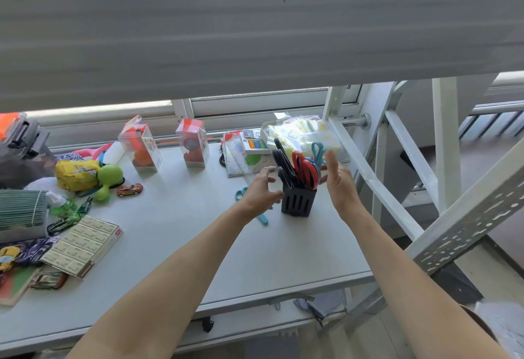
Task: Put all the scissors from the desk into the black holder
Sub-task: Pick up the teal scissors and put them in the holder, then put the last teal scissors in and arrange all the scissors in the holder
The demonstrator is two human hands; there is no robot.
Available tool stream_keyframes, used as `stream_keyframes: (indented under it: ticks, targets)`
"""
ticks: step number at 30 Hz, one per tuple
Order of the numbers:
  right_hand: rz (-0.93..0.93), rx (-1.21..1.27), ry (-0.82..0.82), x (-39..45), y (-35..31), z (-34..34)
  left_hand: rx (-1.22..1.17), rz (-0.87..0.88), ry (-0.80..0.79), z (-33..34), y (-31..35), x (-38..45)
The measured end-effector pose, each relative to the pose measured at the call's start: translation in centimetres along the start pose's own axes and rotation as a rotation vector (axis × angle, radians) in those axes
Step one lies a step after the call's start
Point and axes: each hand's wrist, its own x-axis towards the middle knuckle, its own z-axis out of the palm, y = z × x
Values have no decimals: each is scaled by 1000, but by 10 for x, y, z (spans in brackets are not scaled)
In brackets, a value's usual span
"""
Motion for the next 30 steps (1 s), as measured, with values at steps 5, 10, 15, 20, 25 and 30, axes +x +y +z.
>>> stream_keyframes:
  ticks: [5,10,15,20,25,30]
  targets:
    - [70,162,164,-23,17,6,121,-109,83,-24,-29,12]
    - [121,144,343,-75,43,40,320,-274,110,-36,-54,24]
    - [-54,-134,-1,-99,43,98,403,-360,103,-35,-66,32]
    - [-75,-430,-293,-65,25,137,362,-361,109,-38,-75,35]
    - [-27,-556,-296,-54,27,151,204,-387,136,-39,-73,28]
    - [-18,-639,-189,-64,36,145,-131,-351,144,-42,-65,9]
